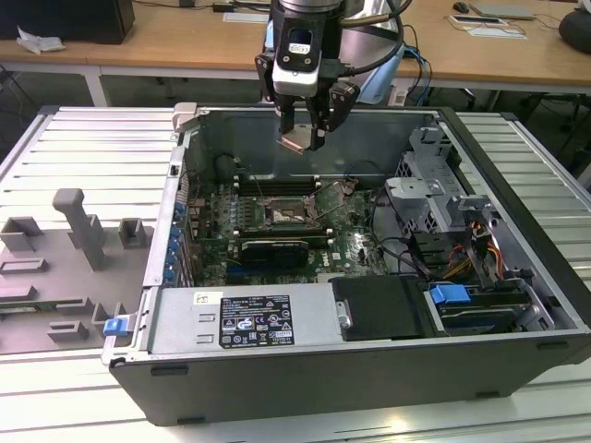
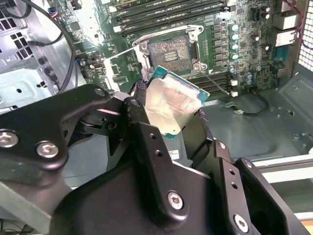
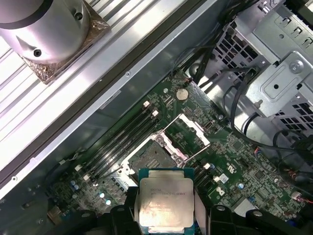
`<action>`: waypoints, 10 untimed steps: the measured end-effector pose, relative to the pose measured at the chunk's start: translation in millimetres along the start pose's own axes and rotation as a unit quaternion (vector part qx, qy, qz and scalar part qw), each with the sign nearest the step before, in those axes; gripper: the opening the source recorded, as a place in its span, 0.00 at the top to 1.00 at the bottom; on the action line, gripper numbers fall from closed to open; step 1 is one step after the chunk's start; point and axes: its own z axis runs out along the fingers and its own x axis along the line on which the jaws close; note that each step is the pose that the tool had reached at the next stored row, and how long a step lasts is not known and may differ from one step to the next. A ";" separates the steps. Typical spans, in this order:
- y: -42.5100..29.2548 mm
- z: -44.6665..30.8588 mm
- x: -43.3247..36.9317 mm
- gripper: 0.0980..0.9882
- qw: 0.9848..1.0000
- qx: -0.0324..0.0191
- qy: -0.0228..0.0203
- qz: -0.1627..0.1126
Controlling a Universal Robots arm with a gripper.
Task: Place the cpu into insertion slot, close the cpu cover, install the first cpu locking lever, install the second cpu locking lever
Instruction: 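Place the cpu into insertion slot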
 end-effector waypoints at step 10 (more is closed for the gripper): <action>0.0 0.3 0.0 0.51 1.000 0.000 -0.001 0.016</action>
